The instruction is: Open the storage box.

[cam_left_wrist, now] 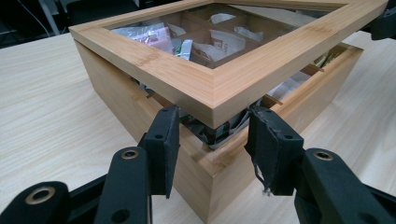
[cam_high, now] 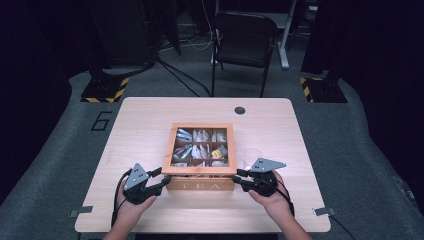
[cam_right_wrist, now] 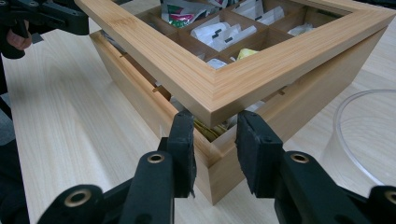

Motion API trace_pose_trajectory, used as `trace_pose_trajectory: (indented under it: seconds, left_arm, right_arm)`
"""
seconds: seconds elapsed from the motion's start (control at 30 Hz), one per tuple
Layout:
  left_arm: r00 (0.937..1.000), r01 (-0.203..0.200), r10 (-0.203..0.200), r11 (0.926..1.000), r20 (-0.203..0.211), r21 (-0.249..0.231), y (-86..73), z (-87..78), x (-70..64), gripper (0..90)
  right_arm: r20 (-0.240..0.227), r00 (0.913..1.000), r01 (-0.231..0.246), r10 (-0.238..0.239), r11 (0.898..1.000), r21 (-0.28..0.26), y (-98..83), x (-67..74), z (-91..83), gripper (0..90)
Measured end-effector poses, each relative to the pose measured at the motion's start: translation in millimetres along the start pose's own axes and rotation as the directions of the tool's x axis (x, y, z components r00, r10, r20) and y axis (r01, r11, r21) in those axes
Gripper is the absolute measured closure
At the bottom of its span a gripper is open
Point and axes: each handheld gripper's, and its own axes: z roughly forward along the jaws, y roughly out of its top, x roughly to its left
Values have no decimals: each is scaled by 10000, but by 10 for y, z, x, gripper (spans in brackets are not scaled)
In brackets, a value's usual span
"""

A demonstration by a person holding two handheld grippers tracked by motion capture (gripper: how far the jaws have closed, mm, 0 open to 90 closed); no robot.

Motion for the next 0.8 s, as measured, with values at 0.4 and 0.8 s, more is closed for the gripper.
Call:
trace_pose_trajectory:
  seconds: [0.4, 0.8]
  left_arm:
    - [9987, -166, 151, 9994, -493, -296, 58, 0, -13, 521]
    - [9989, -208, 196, 9994, -424, -267, 141, -12, 12, 508]
  right_arm:
    - [-113, 9997, -233, 229, 9990, -375, 17, -15, -17, 656]
    - [117, 9999, -80, 84, 9993, -353, 33, -49, -19, 514]
